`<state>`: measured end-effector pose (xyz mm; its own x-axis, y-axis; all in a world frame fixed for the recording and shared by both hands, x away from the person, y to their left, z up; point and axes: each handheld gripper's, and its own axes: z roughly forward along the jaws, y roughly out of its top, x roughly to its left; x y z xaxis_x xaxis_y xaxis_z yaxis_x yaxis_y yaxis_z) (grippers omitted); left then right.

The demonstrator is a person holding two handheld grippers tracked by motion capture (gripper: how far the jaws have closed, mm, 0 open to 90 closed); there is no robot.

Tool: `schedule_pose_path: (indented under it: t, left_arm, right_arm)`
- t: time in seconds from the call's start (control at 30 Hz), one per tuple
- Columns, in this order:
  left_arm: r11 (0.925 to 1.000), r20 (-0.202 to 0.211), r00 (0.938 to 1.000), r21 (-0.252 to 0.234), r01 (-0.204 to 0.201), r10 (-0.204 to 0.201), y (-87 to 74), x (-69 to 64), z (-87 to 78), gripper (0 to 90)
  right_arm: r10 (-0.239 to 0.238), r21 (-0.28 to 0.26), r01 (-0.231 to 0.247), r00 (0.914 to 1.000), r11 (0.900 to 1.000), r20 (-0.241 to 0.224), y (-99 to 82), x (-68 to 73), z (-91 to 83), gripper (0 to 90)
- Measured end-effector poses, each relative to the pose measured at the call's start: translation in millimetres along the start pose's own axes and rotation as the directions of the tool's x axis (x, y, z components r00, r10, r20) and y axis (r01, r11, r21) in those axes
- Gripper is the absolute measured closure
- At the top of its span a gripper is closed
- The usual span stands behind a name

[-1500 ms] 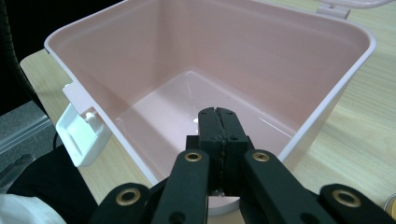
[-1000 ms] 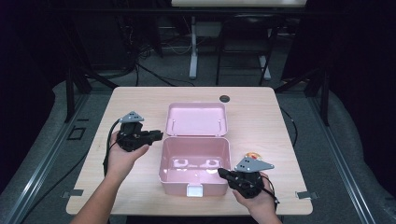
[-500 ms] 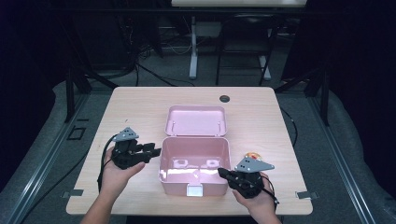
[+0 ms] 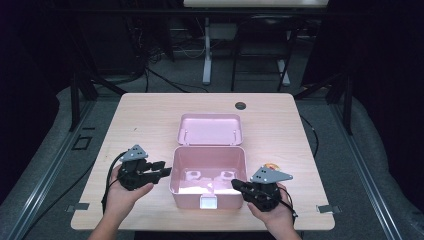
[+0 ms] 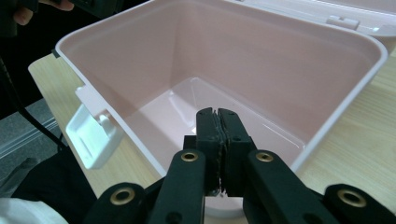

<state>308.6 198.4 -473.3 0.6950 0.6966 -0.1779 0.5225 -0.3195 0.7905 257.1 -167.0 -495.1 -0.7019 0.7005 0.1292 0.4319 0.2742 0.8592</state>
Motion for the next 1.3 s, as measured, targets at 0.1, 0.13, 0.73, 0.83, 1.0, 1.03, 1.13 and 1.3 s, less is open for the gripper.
schedule_pose_path:
  t: [0.1, 0.13, 0.73, 0.83, 1.0, 1.03, 1.13, 1.3]
  left_arm:
    - [1.0000, 0.002, 1.0000, 0.008, -0.003, 0.003, -2.1, -1.4, -0.2, 61.8]
    - [1.0000, 0.003, 1.0000, 0.009, -0.003, 0.003, -2.5, -1.4, -0.3, 61.8]
    - [0.9998, 0.015, 0.9999, -0.018, -0.005, 0.005, 1.5, -4.2, -6.3, 60.8]
    - [0.9998, 0.014, 0.9999, -0.018, -0.004, 0.005, 0.9, -4.6, -6.9, 60.6]
    - [0.9997, 0.011, 0.9999, -0.025, -0.008, 0.008, 1.6, -4.8, -8.8, 60.3]
    - [0.9996, 0.011, 0.9999, -0.027, -0.003, 0.004, 1.7, -4.9, -9.1, 60.3]
    - [0.9996, 0.008, 1.0000, -0.027, -0.005, 0.005, 2.0, -3.5, -10.4, 60.2]
    - [0.9997, 0.005, 1.0000, -0.024, 0.003, -0.003, 1.0, -2.2, -9.9, 60.1]
  right_arm:
    - [-0.004, -0.005, 0.004, 1.0000, 1.0000, -0.004, 2.1, 2.0, -0.4, 86.5]
    - [-0.006, -0.007, 0.006, 1.0000, 1.0000, -0.006, 3.0, 2.2, -1.2, 86.0]
    - [0.006, -0.052, -0.005, 0.9997, 0.9987, 0.025, 23.3, -8.7, -31.0, 63.3]
    - [0.017, -0.065, -0.014, 0.9988, 0.9978, 0.046, 27.7, -15.2, -37.8, 58.0]
    - [0.056, -0.094, -0.047, 0.9946, 0.9945, 0.088, 32.0, -32.9, -49.1, 53.0]
    - [0.064, -0.098, -0.054, 0.9935, 0.9937, 0.095, 33.0, -38.1, -51.6, 52.3]
    - [0.071, -0.115, -0.057, 0.9896, 0.9917, 0.125, 34.3, -47.5, -55.9, 50.9]
    - [0.120, -0.106, -0.104, 0.9787, 0.9890, 0.167, 36.1, -60.5, -57.8, 47.1]
